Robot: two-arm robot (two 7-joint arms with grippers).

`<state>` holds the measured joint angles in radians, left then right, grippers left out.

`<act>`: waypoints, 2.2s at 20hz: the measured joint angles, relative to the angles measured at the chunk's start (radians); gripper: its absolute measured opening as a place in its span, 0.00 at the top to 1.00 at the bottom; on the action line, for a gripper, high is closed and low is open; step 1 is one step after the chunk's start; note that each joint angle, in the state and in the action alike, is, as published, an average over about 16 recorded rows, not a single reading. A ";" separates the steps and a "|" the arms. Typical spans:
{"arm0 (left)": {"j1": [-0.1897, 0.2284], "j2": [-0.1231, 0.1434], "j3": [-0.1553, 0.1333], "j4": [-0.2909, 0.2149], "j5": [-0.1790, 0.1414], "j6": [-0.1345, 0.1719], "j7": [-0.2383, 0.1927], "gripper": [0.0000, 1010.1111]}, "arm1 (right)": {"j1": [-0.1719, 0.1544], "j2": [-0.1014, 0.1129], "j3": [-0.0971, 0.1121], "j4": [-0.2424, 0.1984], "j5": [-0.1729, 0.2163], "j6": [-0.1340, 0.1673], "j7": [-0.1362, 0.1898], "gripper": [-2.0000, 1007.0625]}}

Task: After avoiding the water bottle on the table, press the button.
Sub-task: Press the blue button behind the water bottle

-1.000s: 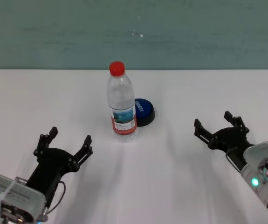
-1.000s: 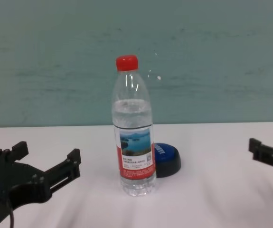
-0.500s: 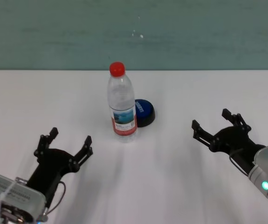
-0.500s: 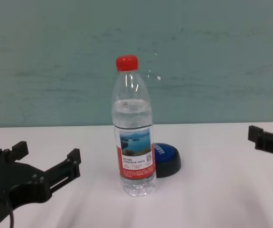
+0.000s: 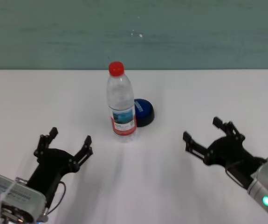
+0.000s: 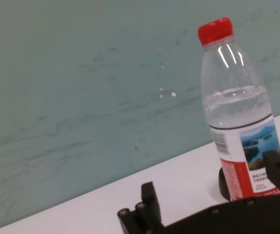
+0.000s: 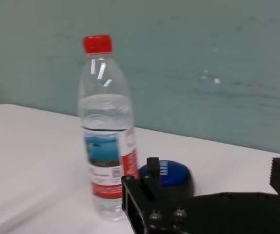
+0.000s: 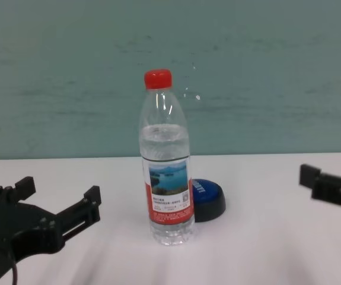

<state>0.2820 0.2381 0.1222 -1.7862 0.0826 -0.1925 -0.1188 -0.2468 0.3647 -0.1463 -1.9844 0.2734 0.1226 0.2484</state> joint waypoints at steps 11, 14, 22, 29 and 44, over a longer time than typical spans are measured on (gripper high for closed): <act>0.000 0.000 0.000 0.000 0.000 0.000 0.000 0.01 | 0.024 0.036 -0.055 0.025 0.019 0.007 0.041 0.00; 0.000 0.000 0.000 0.000 0.000 0.000 0.000 0.01 | 0.036 0.039 -0.064 0.039 0.027 0.009 0.043 0.00; 0.000 0.000 0.000 0.000 0.000 0.000 0.000 0.01 | 0.050 0.044 -0.068 0.066 0.045 0.012 0.032 0.00; 0.000 0.000 0.000 0.000 0.000 0.000 0.000 0.01 | 0.053 0.060 -0.050 0.071 0.048 0.016 0.025 0.00; 0.000 0.000 0.000 0.000 0.000 0.000 0.000 0.01 | 0.088 0.093 -0.007 0.071 0.053 0.039 0.028 0.00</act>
<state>0.2820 0.2381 0.1222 -1.7862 0.0826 -0.1926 -0.1188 -0.1587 0.4581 -0.1533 -1.9132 0.3260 0.1612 0.2768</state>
